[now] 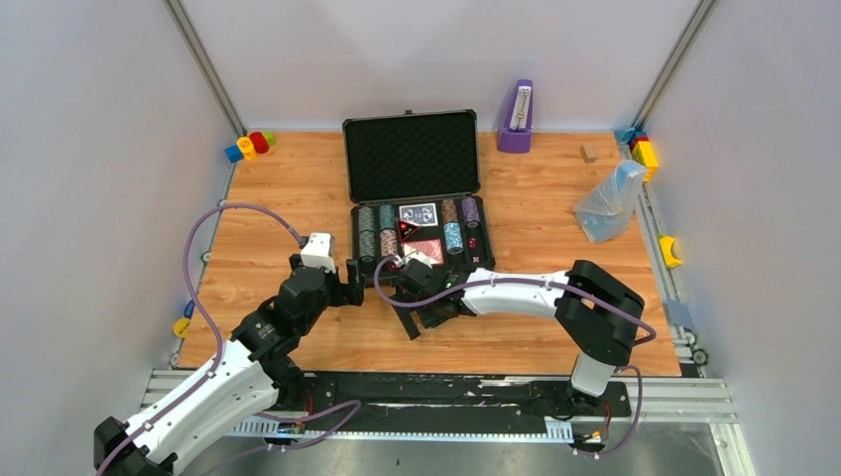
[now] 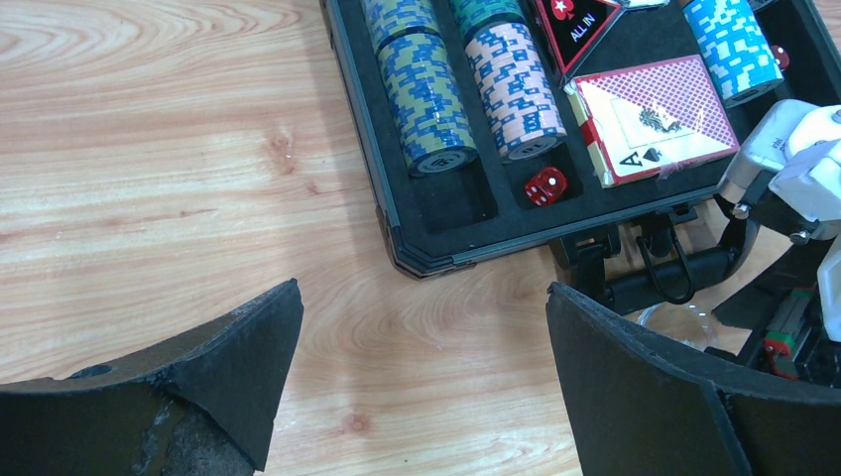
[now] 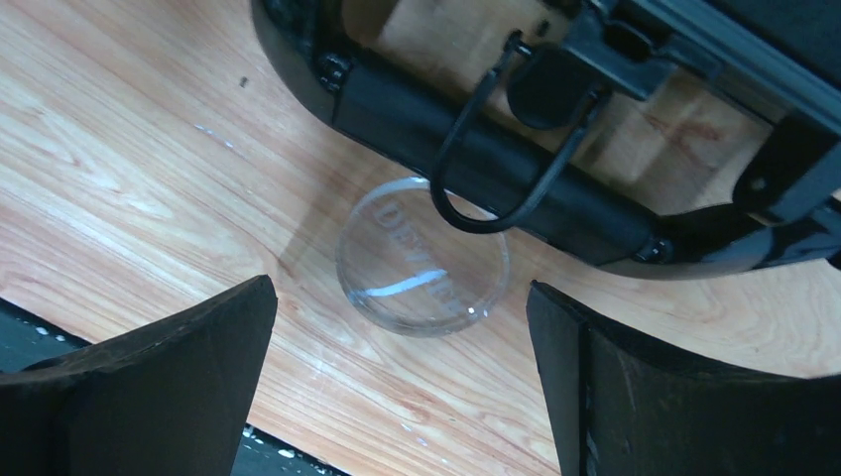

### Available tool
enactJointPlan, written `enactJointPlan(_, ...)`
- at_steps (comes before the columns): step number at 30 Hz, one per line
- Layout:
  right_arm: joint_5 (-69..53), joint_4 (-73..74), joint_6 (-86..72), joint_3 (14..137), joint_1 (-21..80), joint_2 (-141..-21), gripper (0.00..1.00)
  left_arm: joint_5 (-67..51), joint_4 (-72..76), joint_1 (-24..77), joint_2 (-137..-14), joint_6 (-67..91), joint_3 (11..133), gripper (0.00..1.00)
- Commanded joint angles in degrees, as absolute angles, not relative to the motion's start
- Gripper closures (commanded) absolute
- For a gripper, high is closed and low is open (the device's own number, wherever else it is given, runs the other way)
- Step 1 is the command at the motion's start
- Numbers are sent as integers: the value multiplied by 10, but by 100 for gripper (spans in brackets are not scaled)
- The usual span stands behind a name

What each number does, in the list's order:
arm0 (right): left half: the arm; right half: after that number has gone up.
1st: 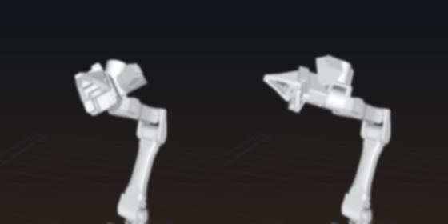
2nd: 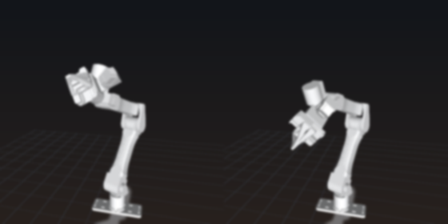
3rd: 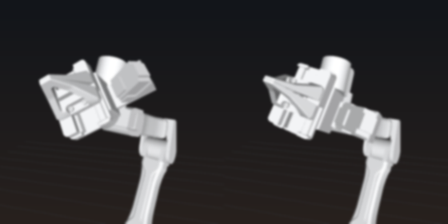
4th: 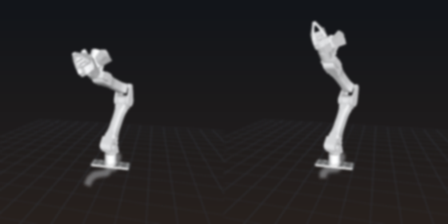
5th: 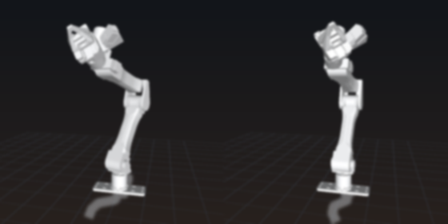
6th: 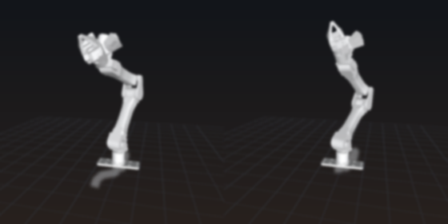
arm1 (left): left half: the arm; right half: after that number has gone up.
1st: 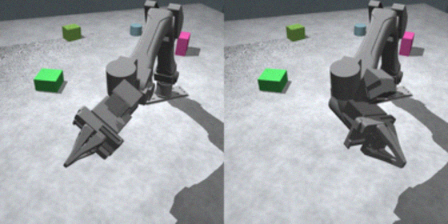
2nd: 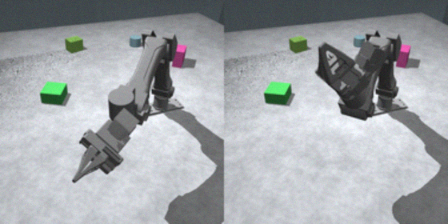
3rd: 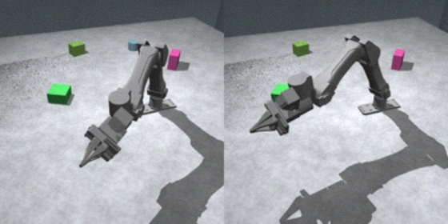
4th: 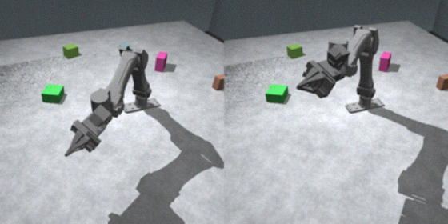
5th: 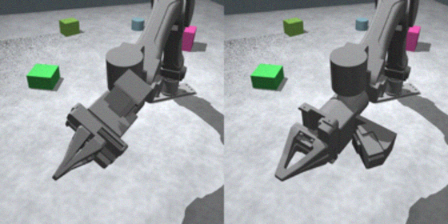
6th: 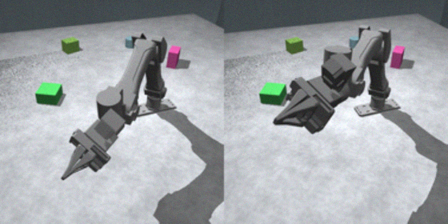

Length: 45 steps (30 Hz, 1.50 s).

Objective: Pack up texas hold em set

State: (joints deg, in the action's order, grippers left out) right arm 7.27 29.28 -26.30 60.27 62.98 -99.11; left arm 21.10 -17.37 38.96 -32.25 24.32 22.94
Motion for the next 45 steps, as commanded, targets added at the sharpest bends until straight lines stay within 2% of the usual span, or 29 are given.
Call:
enactJointPlan(1, 81, 274, -289, 621, 635, -1012, 1, 216, -162, 388, -325, 245, 228, 0)
enactJointPlan(4, 80, 270, -294, 617, 636, -1026, 2, 216, -162, 388, -331, 245, 229, 0)
enactJointPlan(9, 77, 270, -292, 613, 635, -1033, 10, 217, -161, 388, -334, 245, 230, 0)
enactJointPlan(17, 92, 276, -280, 613, 635, -1002, 51, 218, -162, 388, -333, 246, 229, 0)
enactJointPlan(21, 110, 284, -275, 608, 635, -965, 64, 218, -163, 388, -333, 246, 230, 0)
enactJointPlan(34, 116, 359, -255, 635, 623, -802, 67, 222, -164, 388, -332, 248, 231, 0)
enactJointPlan(40, 129, 352, -225, 674, 552, -773, 70, 221, -166, 388, -331, 248, 231, 0)
enactJointPlan(45, 75, 277, -215, 696, 474, -792, 73, 221, -168, 388, -329, 249, 231, 0)
